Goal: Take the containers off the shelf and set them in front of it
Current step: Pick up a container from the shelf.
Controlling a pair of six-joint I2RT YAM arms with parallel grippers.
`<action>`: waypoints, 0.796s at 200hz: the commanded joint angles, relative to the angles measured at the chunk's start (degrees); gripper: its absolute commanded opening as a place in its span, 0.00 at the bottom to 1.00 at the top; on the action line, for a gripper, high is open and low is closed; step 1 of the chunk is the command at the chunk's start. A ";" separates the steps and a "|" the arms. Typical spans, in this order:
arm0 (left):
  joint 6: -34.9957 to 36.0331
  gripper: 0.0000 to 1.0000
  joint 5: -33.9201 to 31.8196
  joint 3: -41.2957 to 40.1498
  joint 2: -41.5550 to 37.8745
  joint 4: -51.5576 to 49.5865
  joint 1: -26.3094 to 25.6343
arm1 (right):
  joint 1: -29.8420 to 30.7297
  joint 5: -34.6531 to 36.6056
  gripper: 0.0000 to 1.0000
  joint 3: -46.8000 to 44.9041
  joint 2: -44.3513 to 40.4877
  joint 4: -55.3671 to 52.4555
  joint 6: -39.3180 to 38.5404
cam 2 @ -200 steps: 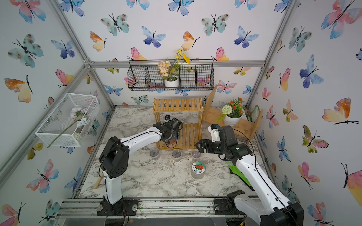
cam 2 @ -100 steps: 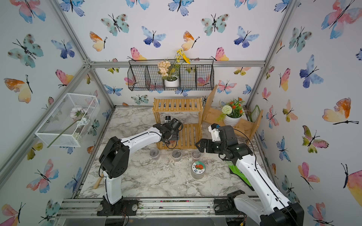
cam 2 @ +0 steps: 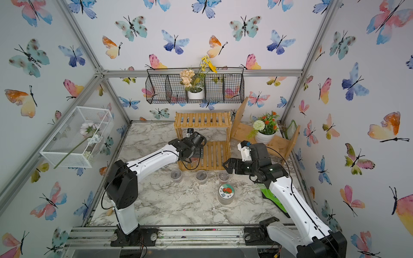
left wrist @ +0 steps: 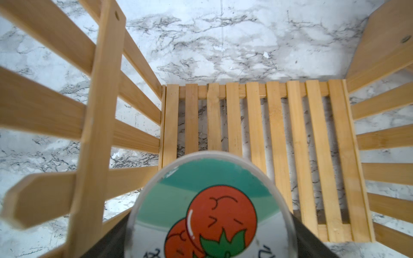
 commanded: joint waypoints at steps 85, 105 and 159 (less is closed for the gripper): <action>4.35 0.74 -1.42 -7.56 -16.49 -1.21 -8.27 | -0.58 -2.55 0.98 -1.87 -0.09 1.24 -0.02; 4.39 0.74 -1.24 -9.91 -19.36 -1.62 -10.51 | -0.58 -2.72 0.98 -1.97 -0.13 1.41 0.04; 2.62 0.73 -1.83 -16.91 -24.63 -2.11 -18.65 | -0.56 -3.17 0.98 -2.32 -0.45 1.58 0.31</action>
